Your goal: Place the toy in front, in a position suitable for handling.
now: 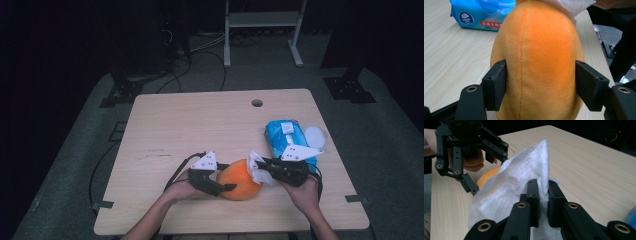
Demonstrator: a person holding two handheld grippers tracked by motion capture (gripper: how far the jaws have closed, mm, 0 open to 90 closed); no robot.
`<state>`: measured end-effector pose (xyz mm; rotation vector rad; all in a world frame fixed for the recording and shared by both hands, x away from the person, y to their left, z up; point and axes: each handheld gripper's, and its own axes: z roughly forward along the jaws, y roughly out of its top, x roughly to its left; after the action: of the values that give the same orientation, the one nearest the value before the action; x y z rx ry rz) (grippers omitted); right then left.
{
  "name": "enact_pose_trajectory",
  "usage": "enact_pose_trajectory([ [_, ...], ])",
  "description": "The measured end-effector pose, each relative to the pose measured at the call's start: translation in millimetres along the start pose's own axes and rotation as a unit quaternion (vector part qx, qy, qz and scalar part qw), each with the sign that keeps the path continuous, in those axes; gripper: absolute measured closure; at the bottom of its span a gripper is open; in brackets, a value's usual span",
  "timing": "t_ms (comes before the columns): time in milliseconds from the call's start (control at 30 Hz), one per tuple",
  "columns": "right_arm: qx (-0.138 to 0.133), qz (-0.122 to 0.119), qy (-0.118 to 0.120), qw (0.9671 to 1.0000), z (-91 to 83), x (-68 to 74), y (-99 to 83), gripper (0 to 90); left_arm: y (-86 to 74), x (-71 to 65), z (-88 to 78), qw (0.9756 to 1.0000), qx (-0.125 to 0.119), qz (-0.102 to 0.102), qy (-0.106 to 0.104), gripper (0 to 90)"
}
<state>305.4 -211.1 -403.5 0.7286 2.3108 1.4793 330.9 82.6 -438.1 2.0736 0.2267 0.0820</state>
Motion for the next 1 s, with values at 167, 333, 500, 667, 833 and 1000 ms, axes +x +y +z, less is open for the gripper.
enact_pose_trajectory([
  [167, 0.001, 0.028, -0.005, 0.9996, -2.1, -8.5, -6.6, 81.3, 2.5, -1.2, 1.8, 1.0000, -0.002, -0.001, 0.005, 30.7],
  [333, -0.022, -0.008, 0.019, 0.9995, 2.2, 11.1, 7.1, 81.3, 5.8, -5.6, 8.2, 0.9998, -0.012, -0.007, 0.017, 30.1],
  [500, -0.002, -0.014, 0.009, 0.9999, 8.7, 8.2, 5.6, 81.3, 5.6, -8.7, 7.4, 0.9998, -0.010, -0.001, 0.019, 30.8],
  [667, -0.003, 0.027, -0.018, 0.9995, -2.9, -10.2, -2.4, 81.2, 10.3, -14.0, 11.2, 0.9997, -0.008, 0.013, 0.020, 30.6],
  [833, 0.005, -0.008, -0.010, 0.9999, 6.9, 6.1, 5.3, 81.2, 12.7, -20.6, 14.1, 0.9992, 0.002, 0.035, 0.021, 28.6],
  [1000, 0.016, 0.006, -0.020, 0.9997, 1.4, -4.1, 2.2, 81.2, 12.0, -20.0, 12.7, 0.9994, -0.003, 0.032, 0.015, 29.2],
])
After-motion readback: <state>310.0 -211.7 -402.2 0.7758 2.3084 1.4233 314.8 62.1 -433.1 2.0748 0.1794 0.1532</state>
